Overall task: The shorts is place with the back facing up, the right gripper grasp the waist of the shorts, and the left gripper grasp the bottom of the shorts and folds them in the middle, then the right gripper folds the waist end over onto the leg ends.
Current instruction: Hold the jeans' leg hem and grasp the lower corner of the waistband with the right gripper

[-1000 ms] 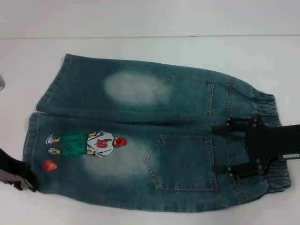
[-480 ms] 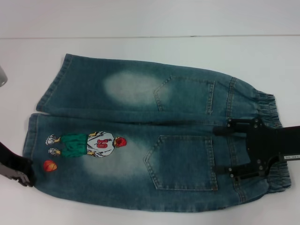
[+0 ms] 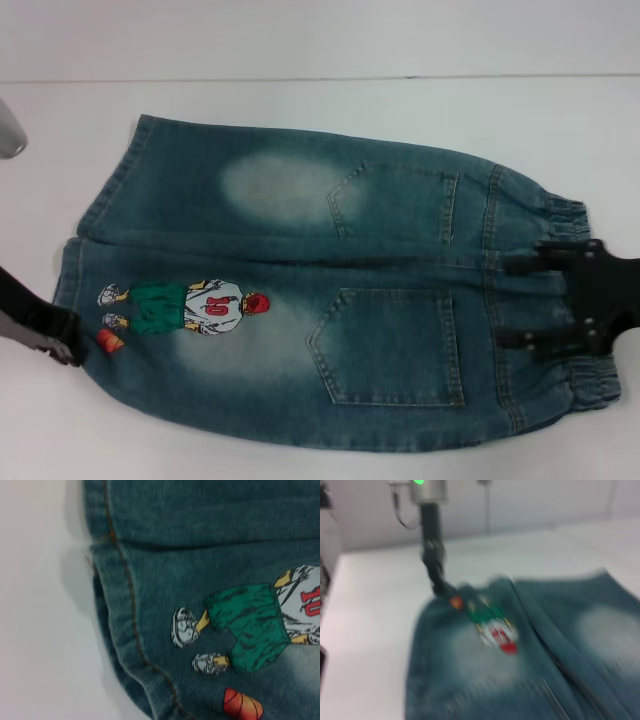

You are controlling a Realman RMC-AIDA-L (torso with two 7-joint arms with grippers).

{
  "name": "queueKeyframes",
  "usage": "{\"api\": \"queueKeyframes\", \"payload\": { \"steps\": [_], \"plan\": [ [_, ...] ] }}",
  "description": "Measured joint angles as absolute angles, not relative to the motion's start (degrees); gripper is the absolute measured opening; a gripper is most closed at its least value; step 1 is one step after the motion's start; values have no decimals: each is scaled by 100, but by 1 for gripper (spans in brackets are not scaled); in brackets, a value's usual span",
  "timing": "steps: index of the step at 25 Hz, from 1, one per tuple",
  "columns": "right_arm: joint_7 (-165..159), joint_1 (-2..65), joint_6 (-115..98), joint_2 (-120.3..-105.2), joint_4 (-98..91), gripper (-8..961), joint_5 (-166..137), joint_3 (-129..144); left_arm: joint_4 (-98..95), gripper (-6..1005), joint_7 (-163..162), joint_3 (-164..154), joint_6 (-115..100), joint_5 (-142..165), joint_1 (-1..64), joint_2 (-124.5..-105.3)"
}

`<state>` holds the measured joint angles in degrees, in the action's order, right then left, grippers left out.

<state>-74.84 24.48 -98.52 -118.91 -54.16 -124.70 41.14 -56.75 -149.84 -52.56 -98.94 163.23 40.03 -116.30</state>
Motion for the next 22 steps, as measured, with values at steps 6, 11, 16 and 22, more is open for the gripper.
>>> {"api": "queueKeyframes", "payload": {
  "steps": [6,11,16,22],
  "plan": [
    [-9268,2554,-9939,-11913,-6466,915,-13937,4174,-5648,85,-14818,-5290,-9775,16318,4090,-11645],
    [-9992,2914,-10432,-11890,-6535,915,-15111,4204,-5638,84,-14772,-5312,-9766,16337,4104,-11646],
    [-10245,3006,-10560,-11922,-6542,915,-15651,4313,-5633,84,-14728,-5320,-9764,16354,4072,-11661],
    [-10414,2953,-10564,-11948,-6472,915,-15807,4555,-5644,84,-14707,-5323,-9768,16357,4056,-11689]
  ]
}}
